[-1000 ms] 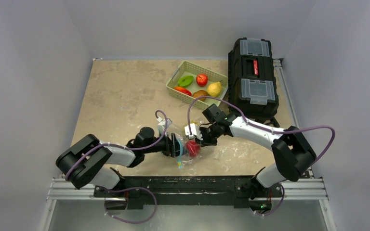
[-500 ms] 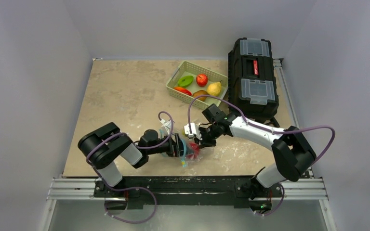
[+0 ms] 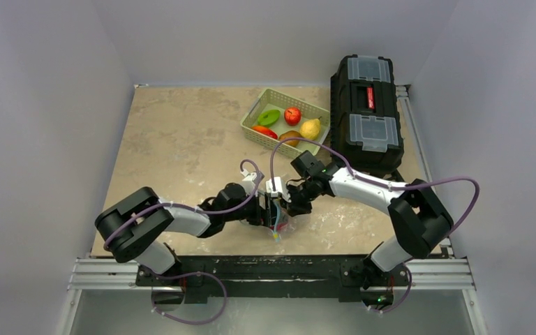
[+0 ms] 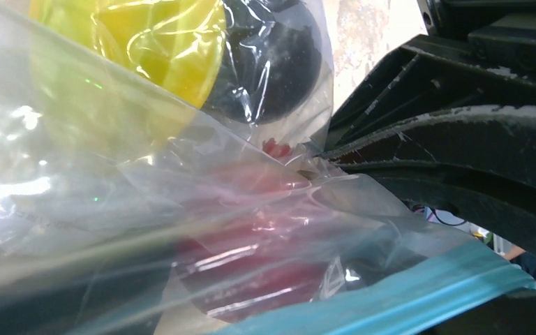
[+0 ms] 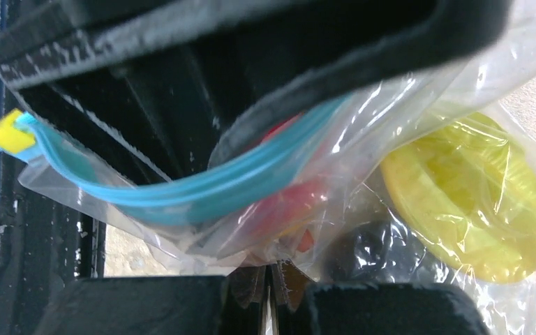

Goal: Open the zip-top bag and remove the fake food
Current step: Pick up the fake fruit from the zipper food storage bag.

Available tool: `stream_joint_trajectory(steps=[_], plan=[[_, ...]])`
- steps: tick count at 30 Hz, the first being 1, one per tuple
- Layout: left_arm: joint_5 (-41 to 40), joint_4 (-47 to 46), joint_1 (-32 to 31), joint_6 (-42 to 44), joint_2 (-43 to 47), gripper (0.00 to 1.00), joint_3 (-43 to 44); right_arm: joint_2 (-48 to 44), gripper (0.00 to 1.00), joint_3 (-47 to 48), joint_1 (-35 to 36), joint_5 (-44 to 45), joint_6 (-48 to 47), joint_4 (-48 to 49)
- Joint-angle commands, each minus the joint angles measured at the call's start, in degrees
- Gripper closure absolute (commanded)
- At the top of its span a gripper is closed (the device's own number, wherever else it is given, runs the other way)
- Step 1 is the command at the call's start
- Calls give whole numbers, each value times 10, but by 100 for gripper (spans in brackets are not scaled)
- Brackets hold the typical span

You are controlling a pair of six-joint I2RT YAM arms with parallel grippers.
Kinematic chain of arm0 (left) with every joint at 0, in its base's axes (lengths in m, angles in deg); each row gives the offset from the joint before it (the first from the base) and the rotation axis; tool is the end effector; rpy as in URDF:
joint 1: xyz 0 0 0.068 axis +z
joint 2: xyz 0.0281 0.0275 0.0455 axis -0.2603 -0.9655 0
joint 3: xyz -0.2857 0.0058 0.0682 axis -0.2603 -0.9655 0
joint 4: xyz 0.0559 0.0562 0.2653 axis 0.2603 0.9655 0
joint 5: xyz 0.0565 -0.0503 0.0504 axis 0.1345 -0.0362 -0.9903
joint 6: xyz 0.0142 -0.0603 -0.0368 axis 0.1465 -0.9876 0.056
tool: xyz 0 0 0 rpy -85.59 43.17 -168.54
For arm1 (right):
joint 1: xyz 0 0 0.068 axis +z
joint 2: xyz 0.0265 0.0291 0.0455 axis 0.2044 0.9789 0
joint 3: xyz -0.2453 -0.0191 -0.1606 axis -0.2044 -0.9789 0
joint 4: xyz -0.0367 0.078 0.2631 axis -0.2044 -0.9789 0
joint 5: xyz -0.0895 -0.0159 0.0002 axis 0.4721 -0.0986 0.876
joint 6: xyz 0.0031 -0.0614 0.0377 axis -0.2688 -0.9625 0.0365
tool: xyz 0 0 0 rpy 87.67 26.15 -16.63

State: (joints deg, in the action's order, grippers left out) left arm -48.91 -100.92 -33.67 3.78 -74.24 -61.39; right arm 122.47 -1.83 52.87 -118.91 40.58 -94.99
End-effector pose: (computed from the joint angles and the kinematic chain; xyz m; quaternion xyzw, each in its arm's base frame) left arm 0.1743 -0.2256 0.1229 0.0678 0.8425 -0.4780 0.2390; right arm 0.2076 0.2245 0.1786 -0.6920 0.6396 0.2715 0.1957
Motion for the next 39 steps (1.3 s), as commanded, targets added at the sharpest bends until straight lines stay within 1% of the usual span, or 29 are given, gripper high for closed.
stream_joint_trajectory(steps=[1, 3, 4, 5, 6, 8, 12, 14, 15, 17, 18, 21, 25, 32, 39], plan=[[-49, 64, -14, 32, 18, 19, 32, 1, 100, 35, 10, -78, 25, 22], [-51, 69, -16, 37, 20, 20, 33, -3, 100, 36, 10, -89, 31, 26], [-51, 71, -17, 38, 21, 22, 33, -4, 100, 37, 10, -92, 32, 26], [-52, 73, -17, 41, 22, 28, 33, -4, 100, 37, 10, -93, 34, 27], [-54, 78, -17, 43, 22, 40, 35, -4, 100, 37, 10, -92, 36, 28], [-57, 92, -17, 47, 29, 55, 37, -4, 100, 36, 9, -83, 42, 32], [-70, 133, -17, 67, 65, 77, 34, -9, 100, 33, 8, -59, 46, 40], [-78, 156, -16, 80, 96, 88, 29, -13, 100, 29, 8, -32, 48, 48], [-82, 168, -16, 86, 114, 93, 27, -13, 100, 27, 8, -19, 47, 51], [-88, 202, -16, 95, 158, 99, 24, -16, 100, 22, 8, 9, 48, 58], [-90, 213, -16, 100, 175, 100, 23, -16, 100, 20, 8, 21, 48, 61], [-95, 240, -16, 109, 221, 100, 18, -21, 100, 14, 8, 45, 48, 69], [-97, 271, -12, 117, 263, 100, 15, -27, 100, 8, 8, 70, 50, 79], [-81, 292, 8, 118, 333, 100, -10, -39, 100, 2, -3, 118, 60, 97], [-55, 316, 34, 122, 389, 100, -25, -52, 100, -1, -23, 133, 65, 104]])
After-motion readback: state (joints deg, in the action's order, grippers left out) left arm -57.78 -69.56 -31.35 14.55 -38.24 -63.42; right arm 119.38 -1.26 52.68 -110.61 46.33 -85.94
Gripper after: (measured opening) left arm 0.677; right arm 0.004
